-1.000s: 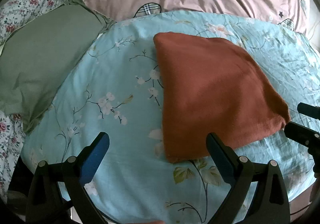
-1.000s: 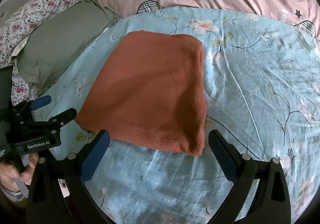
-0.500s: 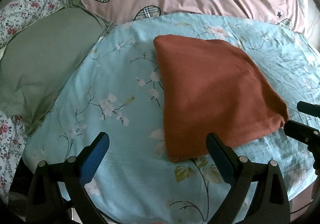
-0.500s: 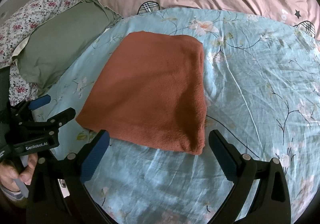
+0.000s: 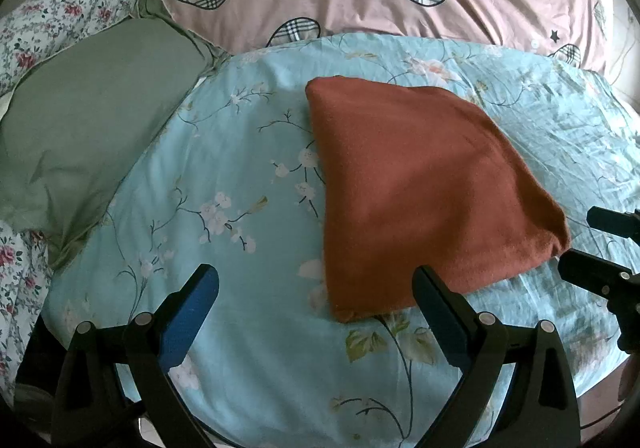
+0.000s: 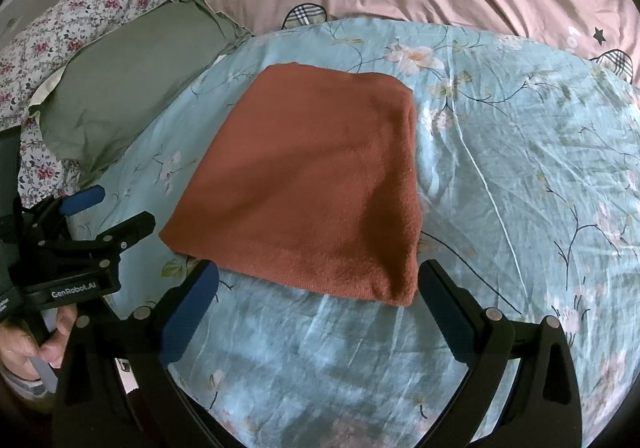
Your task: Fold small clothes
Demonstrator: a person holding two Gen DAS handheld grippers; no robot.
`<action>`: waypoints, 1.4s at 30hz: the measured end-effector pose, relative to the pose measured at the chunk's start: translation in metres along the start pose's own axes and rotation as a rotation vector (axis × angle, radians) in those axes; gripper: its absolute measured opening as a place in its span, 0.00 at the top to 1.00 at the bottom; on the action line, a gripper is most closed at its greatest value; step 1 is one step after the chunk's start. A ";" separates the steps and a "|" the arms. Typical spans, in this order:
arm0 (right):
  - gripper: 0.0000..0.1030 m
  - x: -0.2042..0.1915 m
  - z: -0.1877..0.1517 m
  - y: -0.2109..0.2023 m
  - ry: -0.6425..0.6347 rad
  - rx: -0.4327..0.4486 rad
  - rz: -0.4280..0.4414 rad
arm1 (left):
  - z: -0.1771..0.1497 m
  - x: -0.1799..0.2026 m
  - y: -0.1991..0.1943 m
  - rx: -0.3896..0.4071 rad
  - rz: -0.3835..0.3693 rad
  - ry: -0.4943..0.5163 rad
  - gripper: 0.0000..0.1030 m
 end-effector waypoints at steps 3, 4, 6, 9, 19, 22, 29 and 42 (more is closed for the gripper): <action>0.03 0.001 0.000 0.000 -0.001 0.000 0.001 | 0.000 0.000 0.000 0.001 -0.002 -0.001 0.05; 0.03 0.001 0.000 0.000 -0.001 0.000 0.001 | 0.000 0.000 -0.001 0.001 -0.004 -0.001 0.05; 0.03 0.000 0.000 -0.001 -0.001 0.001 0.001 | -0.001 0.000 -0.002 0.002 -0.005 -0.001 0.05; 0.03 0.000 0.000 -0.001 -0.002 0.001 0.001 | -0.001 0.000 -0.003 0.003 -0.006 -0.003 0.05; 0.02 -0.001 -0.001 -0.002 0.001 0.001 -0.001 | -0.002 0.001 -0.006 0.005 -0.004 -0.005 0.05; 0.02 -0.001 -0.001 -0.002 -0.001 0.002 0.000 | -0.002 0.001 -0.006 0.006 -0.004 -0.005 0.05; 0.02 -0.002 -0.001 -0.004 0.001 0.004 -0.001 | -0.003 0.001 -0.007 0.007 -0.003 -0.005 0.05; 0.02 -0.003 -0.002 -0.005 0.004 0.004 0.000 | -0.003 0.001 -0.009 0.007 -0.008 -0.003 0.05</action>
Point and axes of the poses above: each gripper's, at about its wrist camera, not at the fingertips, and y roughly the way its jaws point, x to its right, z to its top, the point moved 8 cm from there along y, roughly the way its jaws point, and after that the axes turned 4 degrees about -x, right-handed, at the moved point
